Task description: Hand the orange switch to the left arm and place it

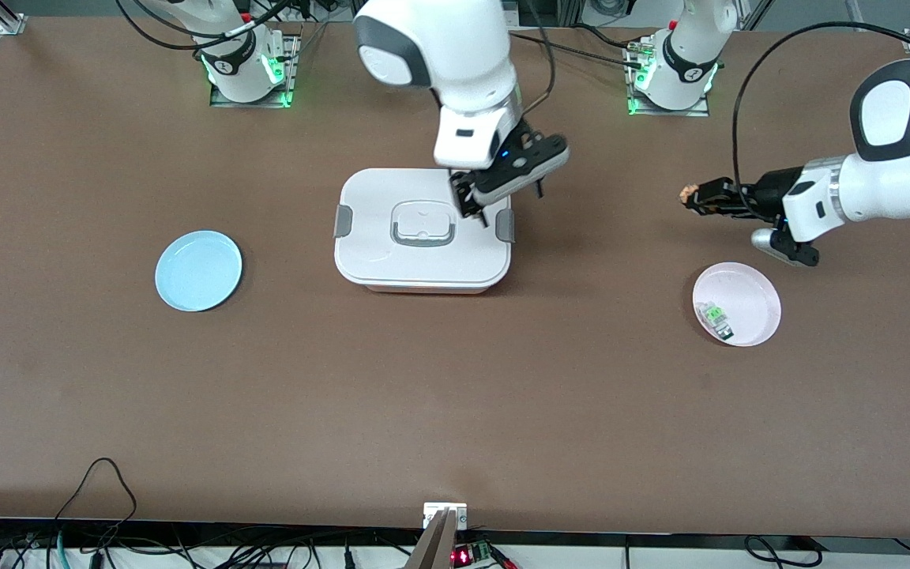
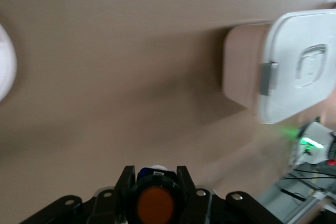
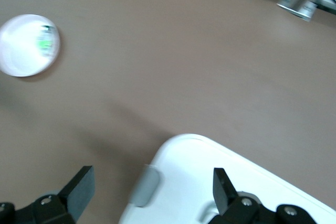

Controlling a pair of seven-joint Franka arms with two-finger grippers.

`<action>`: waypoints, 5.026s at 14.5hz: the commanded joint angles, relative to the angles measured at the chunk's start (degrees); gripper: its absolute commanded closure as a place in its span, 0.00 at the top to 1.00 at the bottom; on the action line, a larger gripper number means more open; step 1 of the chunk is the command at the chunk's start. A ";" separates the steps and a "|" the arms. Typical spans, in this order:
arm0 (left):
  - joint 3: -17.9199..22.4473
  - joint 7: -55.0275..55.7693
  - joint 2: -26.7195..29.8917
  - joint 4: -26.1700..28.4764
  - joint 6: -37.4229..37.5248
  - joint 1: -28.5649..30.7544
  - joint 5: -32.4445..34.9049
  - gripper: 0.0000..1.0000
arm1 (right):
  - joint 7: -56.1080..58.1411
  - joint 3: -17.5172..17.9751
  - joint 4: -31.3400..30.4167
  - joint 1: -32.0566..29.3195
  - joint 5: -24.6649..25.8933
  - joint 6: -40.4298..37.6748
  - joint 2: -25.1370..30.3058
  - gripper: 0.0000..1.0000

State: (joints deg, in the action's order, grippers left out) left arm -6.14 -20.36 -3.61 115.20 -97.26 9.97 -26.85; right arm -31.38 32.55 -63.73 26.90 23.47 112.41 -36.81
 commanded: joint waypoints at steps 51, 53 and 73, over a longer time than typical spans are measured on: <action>8.86 13.33 -22.86 -10.61 -18.93 0.75 15.86 1.00 | 26.80 -34.66 -33.04 -21.36 -23.82 -24.34 42.61 1.00; 8.86 12.37 -19.61 -10.79 -17.88 0.75 15.95 1.00 | 27.33 -34.66 -33.04 -21.54 -23.82 -24.43 42.61 1.00; -0.80 23.88 8.18 -13.68 4.18 -1.18 25.18 1.00 | 27.51 -34.92 -30.58 -22.07 -23.20 -25.83 42.44 1.00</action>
State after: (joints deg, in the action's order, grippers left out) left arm -6.56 2.48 4.40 103.20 -94.41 8.64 -3.16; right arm -4.78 -2.41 -95.51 5.32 0.52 87.82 5.89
